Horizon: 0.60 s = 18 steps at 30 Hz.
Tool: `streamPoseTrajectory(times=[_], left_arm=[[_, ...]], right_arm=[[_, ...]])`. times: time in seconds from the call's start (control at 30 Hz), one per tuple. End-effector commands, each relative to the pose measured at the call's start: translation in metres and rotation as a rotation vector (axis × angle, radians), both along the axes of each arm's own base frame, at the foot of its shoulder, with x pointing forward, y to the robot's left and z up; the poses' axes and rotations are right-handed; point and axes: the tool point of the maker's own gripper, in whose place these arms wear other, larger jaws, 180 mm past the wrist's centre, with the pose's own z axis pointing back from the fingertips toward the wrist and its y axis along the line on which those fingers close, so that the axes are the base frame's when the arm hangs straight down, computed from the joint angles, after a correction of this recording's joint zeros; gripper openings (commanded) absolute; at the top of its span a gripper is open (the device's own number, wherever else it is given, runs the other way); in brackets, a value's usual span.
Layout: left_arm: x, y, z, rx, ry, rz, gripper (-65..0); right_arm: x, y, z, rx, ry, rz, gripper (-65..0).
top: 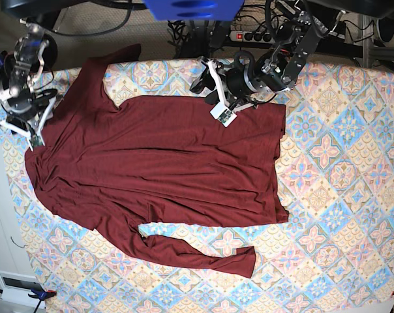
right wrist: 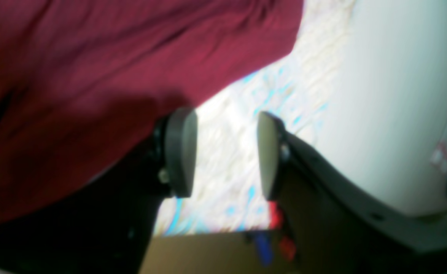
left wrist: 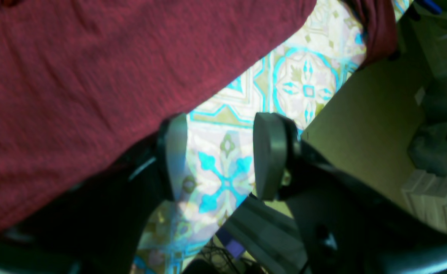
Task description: Layout the t-shirt on the table in an organized manner, then fold the t-shirt properly
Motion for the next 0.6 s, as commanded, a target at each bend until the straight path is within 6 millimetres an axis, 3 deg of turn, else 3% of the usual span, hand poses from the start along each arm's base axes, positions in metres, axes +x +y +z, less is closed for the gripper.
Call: streamPoseTrajectory(times=[0.0, 0.23, 0.4, 0.57], left_arm=[[0.005, -0.004, 0.010, -0.032, -0.028, 0.001, -36.7], [0.006, -0.003, 0.010, -0.032, -0.028, 0.003, -36.7], [0.013, -0.001, 0.007, -0.021, -0.034, 0.007, -36.9], [0.015, 0.001, 0.006, -0.016, -0.034, 0.008, -37.0]], right_arm=[[0.000, -0.002, 0.011, -0.001, -0.030, -0.003, -37.9], [-0.039, 0.029, -0.011, 0.224, 0.037, -0.024, -37.4], [-0.051, 0.059, -0.017, 0.408, 0.049, -0.013, -32.6], [-0.063, 0.067, -0.025, 0.456, 0.084, -0.019, -31.0]])
